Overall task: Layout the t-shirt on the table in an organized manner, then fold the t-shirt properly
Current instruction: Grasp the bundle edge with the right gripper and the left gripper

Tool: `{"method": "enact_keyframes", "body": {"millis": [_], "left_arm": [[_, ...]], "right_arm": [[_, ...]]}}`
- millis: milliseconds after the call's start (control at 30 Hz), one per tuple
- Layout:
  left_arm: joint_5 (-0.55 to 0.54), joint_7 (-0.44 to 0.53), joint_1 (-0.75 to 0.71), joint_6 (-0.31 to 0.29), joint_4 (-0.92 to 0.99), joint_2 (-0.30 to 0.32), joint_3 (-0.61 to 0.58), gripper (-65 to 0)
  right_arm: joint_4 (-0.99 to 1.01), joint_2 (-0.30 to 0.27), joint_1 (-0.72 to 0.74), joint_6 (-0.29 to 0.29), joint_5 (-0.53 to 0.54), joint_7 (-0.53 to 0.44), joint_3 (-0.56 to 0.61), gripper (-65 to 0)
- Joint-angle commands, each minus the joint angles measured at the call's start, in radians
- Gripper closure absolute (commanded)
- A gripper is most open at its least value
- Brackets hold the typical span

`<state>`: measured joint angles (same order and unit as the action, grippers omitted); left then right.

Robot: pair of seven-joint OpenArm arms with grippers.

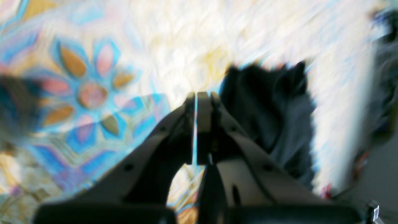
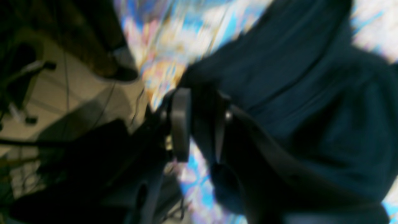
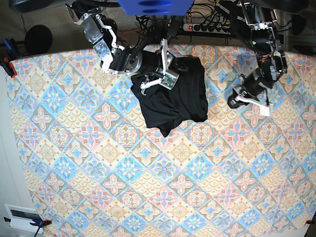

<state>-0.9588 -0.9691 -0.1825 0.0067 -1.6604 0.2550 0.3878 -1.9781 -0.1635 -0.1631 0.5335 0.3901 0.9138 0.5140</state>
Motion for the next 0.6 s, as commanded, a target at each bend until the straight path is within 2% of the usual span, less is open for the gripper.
{"method": "enact_keyframes", "body": {"millis": [0,133,333,400,500,567], "left_arm": [[-0.035,0.005,0.015,-0.007,-0.019,0.017,0.000,-0.2],[-0.058,0.005,0.073,-0.004,-0.014,0.068,-0.077,-0.2],[-0.056,0.003,0.162,-0.001,-0.013,0.076,-0.207,-0.7],[-0.056,-0.012,0.169,-0.001,-0.013,0.076,-0.246,-3.5],[-0.058,-0.098,0.169,-0.001,-0.014,0.071,-0.252,-12.5],[-0.059,-0.113,0.165,-0.001,-0.016,0.069,-0.255,-18.0]], "right_arm": [[-0.019,0.003,-0.008,0.003,0.013,-0.012,0.001,-13.0],[-0.020,0.003,-0.014,0.003,0.011,-0.014,-0.053,-13.0],[-0.011,0.003,-0.006,0.003,0.013,-0.074,-0.119,-13.0],[-0.010,0.003,-0.005,0.003,0.013,-0.075,-0.120,-13.0],[-0.010,0.003,-0.005,0.003,0.013,-0.075,-0.122,-13.0],[-0.010,0.003,-0.005,0.003,0.013,-0.075,-0.134,-13.0]]}}
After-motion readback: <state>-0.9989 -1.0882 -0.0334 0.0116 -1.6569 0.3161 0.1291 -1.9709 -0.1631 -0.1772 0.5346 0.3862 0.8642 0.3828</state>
